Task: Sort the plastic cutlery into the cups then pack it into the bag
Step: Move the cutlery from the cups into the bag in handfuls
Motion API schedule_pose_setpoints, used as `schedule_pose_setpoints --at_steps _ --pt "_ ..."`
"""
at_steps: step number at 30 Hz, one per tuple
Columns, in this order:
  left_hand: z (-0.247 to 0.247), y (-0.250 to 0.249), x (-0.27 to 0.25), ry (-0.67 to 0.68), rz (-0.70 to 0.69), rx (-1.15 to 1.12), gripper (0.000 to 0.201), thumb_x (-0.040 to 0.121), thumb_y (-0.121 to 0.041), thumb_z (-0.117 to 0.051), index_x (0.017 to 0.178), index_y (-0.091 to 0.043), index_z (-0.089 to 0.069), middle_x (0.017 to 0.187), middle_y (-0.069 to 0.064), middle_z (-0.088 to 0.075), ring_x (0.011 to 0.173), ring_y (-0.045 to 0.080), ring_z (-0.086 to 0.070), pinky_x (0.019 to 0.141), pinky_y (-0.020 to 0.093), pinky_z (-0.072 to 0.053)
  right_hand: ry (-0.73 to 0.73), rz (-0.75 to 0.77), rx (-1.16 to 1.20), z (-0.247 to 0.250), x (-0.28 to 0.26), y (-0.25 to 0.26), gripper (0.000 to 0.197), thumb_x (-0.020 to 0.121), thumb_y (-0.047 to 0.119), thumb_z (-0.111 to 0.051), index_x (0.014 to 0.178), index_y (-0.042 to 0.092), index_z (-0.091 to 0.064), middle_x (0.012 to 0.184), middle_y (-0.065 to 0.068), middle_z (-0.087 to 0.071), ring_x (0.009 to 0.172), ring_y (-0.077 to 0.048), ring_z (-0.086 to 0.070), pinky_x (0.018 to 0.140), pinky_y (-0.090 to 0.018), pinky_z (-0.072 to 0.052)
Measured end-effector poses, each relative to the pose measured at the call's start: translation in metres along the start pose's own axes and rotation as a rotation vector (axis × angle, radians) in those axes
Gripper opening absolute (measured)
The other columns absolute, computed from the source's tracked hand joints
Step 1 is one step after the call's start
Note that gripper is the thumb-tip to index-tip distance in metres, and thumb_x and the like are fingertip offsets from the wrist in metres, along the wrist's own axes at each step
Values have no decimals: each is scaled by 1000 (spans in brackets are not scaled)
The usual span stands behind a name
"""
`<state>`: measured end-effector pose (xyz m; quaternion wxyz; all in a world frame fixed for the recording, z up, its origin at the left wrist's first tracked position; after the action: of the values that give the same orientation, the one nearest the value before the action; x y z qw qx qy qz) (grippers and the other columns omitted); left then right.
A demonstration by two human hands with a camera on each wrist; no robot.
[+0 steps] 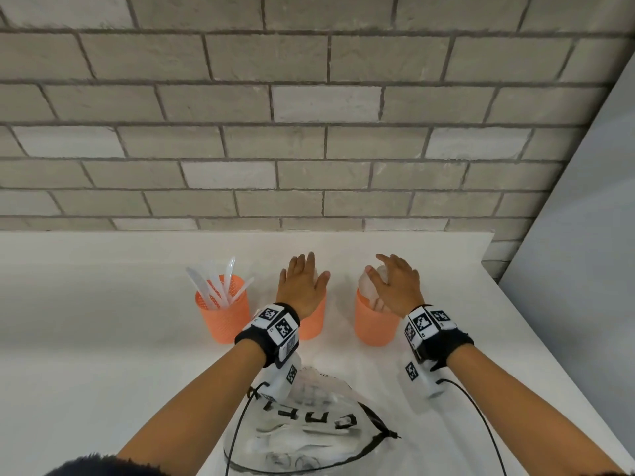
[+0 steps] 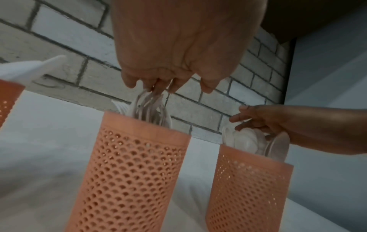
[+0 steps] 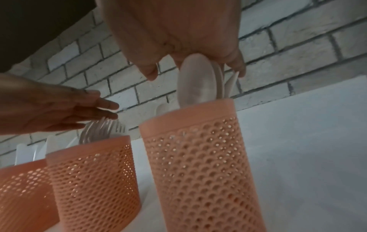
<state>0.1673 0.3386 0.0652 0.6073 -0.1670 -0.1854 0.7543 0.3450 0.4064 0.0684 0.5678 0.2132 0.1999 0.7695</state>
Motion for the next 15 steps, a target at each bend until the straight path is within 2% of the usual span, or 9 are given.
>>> schedule_pose_setpoints --at_steps 3,6,8,10,13,15 --pt "22 -3 -8 -57 8 -158 61 100 -41 -26 150 -14 -5 159 8 -5 147 21 1 121 37 -3 -129 129 114 18 -12 19 41 95 36 -46 131 16 -49 139 -7 -47 134 -23 -35 114 -40 -21" --pt "49 -13 -22 -92 -16 -358 60 100 -38 -33 150 -15 -10 158 7 -14 146 22 -11 120 36 -13 -112 195 254 21 -29 44 34 93 28 -52 125 15 -53 130 -3 -50 125 -18 -40 105 -27 -30" --pt "67 -18 -34 -112 -40 -479 57 99 -33 -38 149 -16 -16 154 8 -25 142 24 -24 114 32 -23 -110 259 267 23 -41 66 30 91 24 -56 120 17 -57 125 -1 -52 118 -14 -43 98 -23 -32" --pt "83 -20 -46 -131 -68 -519 51 98 -28 -43 144 -16 -27 144 11 -40 133 25 -39 102 27 -31 -107 335 293 25 -55 88 24 87 19 -61 111 15 -63 113 -1 -58 106 -10 -49 91 -21 -35" --pt "98 -20 -66 -130 -139 -483 37 94 -19 -51 129 -11 -42 118 11 -53 105 21 -54 86 23 -39 40 432 419 16 -83 119 15 82 8 -63 93 17 -68 91 -3 -68 82 -12 -60 75 -18 -44" --pt "98 -16 -84 -81 -171 -456 27 92 -14 -54 117 -9 -49 109 6 -53 93 19 -55 81 25 -44 178 454 429 5 -106 134 21 80 7 -63 82 28 -65 78 0 -67 67 -5 -58 67 -18 -46"
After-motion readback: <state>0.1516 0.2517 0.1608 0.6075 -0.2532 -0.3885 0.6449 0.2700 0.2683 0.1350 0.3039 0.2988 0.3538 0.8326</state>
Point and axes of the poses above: each hand's wrist, its own x-axis towards the middle knuckle, its own z-axis out of the back of the hand, y = z × x, the point moved 9 cm from there along x, towards the middle knuckle
